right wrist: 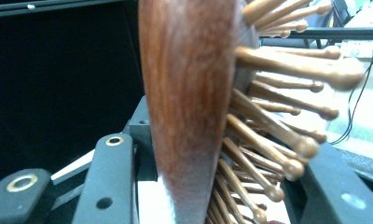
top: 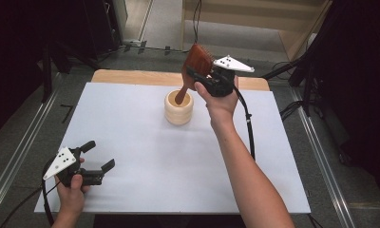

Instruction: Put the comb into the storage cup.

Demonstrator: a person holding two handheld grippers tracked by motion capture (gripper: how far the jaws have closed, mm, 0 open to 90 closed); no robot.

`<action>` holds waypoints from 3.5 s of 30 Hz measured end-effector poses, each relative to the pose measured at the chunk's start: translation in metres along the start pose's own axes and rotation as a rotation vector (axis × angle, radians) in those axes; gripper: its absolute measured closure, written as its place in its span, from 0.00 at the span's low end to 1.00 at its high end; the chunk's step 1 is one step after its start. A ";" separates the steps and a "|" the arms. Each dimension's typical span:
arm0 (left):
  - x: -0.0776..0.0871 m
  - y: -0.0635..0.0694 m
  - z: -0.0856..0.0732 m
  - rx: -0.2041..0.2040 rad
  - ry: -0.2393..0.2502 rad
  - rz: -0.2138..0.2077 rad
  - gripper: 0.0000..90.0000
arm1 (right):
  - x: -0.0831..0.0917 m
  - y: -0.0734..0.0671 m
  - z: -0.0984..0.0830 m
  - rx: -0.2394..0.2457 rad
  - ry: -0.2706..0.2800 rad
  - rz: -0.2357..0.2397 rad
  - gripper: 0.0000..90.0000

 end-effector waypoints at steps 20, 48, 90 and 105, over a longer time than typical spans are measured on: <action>0.000 0.000 0.000 -0.005 -0.002 -0.004 0.00 | -0.024 0.001 -0.020 0.006 -0.048 -0.017 0.57; 0.000 0.000 0.000 -0.006 -0.003 -0.006 0.00 | -0.048 -0.001 -0.050 0.050 -0.128 -0.061 0.57; -0.001 0.001 0.000 -0.010 -0.007 -0.003 0.00 | -0.049 0.043 -0.086 -0.316 -0.124 -0.054 0.51; -0.001 0.001 0.000 -0.010 -0.006 -0.004 0.00 | -0.041 0.052 -0.083 -0.302 -0.192 -0.057 0.23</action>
Point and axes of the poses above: each handheld gripper's, and its own axes: x roughly backward along the jaws, z roughly out of its top, y roughly to its right, the point moved 2 cm from there along -x, roughly forward along the jaws, and after that the axes turned 5 degrees about -z, right-handed, at the moved point
